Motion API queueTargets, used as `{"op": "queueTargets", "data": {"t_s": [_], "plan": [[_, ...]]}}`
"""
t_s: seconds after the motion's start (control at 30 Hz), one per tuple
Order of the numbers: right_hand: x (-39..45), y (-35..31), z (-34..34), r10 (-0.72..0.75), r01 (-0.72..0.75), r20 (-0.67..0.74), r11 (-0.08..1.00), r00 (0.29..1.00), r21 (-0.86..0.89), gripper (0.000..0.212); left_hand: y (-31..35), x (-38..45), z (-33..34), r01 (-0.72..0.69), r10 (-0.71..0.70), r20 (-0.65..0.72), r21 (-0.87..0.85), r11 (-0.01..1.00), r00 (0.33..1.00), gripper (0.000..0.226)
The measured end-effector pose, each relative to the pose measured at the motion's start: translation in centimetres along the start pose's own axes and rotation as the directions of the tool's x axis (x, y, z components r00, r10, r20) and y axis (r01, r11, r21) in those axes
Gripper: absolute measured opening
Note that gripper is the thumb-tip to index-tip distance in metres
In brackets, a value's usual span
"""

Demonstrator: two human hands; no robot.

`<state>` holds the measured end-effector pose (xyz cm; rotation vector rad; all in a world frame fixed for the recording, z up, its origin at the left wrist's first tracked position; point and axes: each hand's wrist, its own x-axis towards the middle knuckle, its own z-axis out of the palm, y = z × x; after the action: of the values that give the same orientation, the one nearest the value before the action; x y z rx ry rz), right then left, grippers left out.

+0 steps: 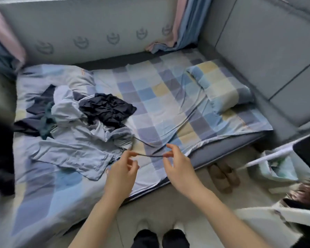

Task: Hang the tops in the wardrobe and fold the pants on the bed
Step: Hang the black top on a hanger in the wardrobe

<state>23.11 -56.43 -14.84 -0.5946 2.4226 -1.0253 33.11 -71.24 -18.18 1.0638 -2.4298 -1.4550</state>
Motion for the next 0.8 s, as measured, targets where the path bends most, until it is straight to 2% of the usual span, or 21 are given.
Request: {"op": "queueTargets", "data": {"t_s": [0.2,0.37,0.57,0.7,0.8], "plan": [[6.4,-2.5,7.7,-0.004,0.021,0.232,0.997,0.973,-0.07,0.034,-8.0,2.4,-4.1,0.263,-0.274,-0.09,-0.121,0.957,0.957,0.027],[13.5,-3.7,11.4,0.021,0.019,0.337,0.993,0.941,-0.115,0.035,-12.1,6.9,-5.7,0.421,-0.444,-0.104,-0.188,0.887,0.89,0.024],[24.5,-4.0,15.2,0.015,0.065,0.401,0.981,0.916,-0.183,0.034,-15.7,15.6,-6.9,0.455,-0.475,-0.129,-0.159,0.876,0.871,0.012],[31.5,-3.1,18.7,0.023,0.086,0.395,0.963,0.919,-0.257,0.034,-18.5,21.7,-7.4,0.477,-0.483,-0.157,-0.075,0.876,0.862,0.013],[36.3,-2.0,21.9,0.054,0.071,0.395,0.953,0.917,-0.294,0.033,-21.1,26.1,-7.4,0.451,-0.446,-0.134,0.004,0.893,0.885,0.017]]}}
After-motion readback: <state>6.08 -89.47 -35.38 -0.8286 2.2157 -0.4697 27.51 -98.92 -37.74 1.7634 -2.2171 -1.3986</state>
